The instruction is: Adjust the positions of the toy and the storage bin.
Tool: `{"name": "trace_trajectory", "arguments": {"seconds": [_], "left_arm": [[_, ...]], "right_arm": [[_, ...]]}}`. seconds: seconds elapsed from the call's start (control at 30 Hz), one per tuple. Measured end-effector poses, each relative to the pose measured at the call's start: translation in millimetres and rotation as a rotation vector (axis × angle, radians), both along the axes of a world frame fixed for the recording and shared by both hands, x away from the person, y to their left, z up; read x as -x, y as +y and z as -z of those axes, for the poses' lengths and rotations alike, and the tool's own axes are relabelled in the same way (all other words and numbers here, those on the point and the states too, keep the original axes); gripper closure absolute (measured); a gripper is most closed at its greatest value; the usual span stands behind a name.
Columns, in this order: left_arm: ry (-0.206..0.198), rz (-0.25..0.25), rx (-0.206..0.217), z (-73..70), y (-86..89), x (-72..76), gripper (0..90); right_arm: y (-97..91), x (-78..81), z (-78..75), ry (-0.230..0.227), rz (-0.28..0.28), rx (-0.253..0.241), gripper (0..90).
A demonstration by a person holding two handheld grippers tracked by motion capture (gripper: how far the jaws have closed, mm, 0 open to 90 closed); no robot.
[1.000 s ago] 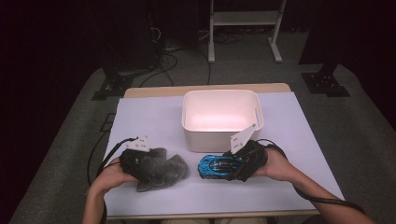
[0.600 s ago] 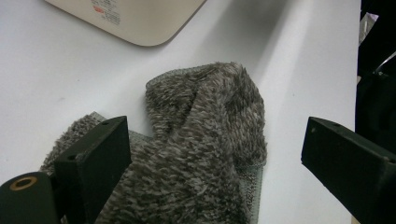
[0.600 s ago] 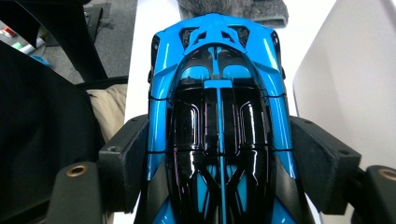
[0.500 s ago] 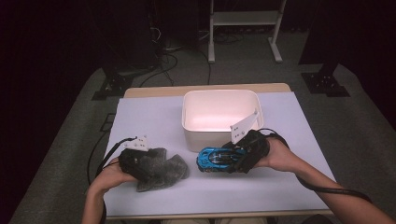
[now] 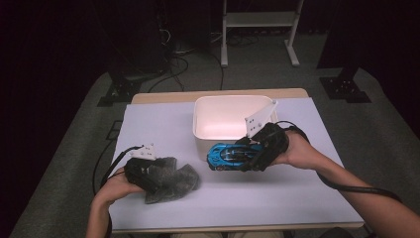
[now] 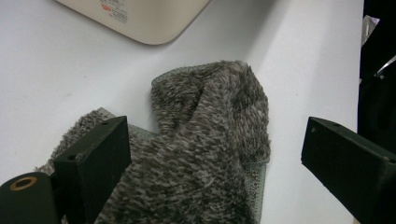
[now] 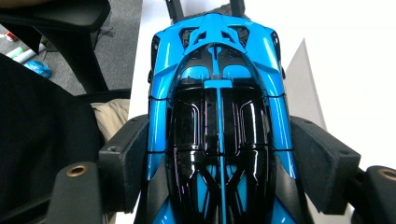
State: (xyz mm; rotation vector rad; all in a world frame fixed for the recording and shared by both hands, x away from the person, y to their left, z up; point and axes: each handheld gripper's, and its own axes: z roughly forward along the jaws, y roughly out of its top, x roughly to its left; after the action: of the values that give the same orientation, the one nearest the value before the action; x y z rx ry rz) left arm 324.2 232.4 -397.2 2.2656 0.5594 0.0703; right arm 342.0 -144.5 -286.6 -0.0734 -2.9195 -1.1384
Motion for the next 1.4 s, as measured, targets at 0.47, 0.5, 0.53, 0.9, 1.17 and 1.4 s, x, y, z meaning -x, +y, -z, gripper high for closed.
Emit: {"name": "trace_trajectory", "arguments": {"seconds": [0.47,0.5,0.53,0.9,1.17,1.4], "left_arm": [[0.002,-0.01,0.014,-0.3,3.3,-0.6,7.4],[0.001,-0.01,0.014,-0.4,3.4,-0.7,7.4],[0.0,-0.009,0.013,-0.5,3.5,-0.8,7.3],[0.003,-0.019,0.021,0.8,5.8,-1.3,7.4],[0.008,-0.026,0.023,2.3,8.0,-1.9,7.3],[0.01,-0.031,0.03,3.3,8.2,-2.0,7.4]], "right_arm": [[6.8,-15.7,-36.4,-0.039,-0.01,0.024,25.4],[6.9,-17.4,-37.7,-0.04,-0.007,0.022,25.4],[6.9,-20.2,-40.2,-0.043,-0.005,0.024,25.4],[9.5,-46.3,-51.0,-0.04,0.005,0.013,25.4],[14.3,-67.1,-45.2,-0.037,0.013,0.028,25.4],[14.5,-84.0,-38.3,-0.024,0.025,0.032,25.3]]}}
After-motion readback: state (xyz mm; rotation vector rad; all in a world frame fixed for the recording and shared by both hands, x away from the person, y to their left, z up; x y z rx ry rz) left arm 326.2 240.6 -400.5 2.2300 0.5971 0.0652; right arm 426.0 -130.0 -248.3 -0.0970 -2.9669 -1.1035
